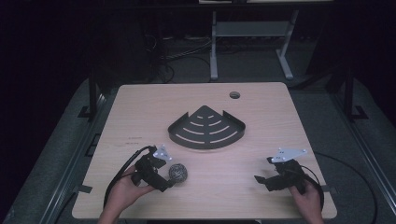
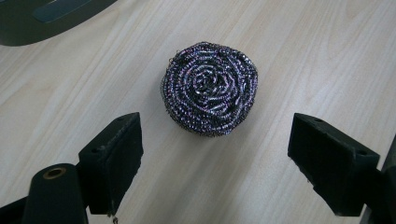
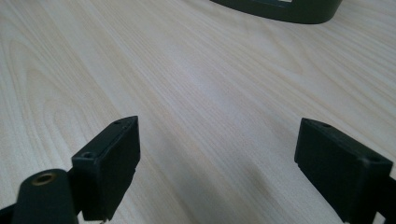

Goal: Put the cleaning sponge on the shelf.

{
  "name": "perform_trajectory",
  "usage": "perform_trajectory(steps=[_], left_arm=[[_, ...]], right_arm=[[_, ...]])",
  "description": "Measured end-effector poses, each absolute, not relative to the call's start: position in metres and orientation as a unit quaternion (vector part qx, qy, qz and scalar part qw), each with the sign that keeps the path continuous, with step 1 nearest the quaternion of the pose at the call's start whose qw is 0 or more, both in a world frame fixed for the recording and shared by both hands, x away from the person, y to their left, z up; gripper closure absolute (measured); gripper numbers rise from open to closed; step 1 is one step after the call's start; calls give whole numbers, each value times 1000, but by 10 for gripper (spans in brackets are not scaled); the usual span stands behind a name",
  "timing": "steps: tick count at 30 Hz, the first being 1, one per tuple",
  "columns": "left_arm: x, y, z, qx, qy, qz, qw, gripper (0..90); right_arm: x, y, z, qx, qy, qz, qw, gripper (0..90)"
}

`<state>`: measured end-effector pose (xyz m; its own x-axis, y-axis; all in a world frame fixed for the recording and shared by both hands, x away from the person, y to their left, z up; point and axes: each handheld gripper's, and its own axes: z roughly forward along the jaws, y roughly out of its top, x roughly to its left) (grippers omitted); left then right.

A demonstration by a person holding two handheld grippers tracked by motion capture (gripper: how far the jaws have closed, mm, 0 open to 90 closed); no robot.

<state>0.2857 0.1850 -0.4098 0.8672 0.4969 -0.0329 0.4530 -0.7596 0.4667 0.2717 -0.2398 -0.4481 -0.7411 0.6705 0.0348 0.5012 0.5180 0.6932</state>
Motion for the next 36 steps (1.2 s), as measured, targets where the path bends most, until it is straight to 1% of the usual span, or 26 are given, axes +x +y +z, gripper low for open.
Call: perform_trajectory(steps=[36], left_arm=[[306,162,-426,944,253,26,211,174]], right_arm=[[271,-240,-447,338,863,356,120,139]])
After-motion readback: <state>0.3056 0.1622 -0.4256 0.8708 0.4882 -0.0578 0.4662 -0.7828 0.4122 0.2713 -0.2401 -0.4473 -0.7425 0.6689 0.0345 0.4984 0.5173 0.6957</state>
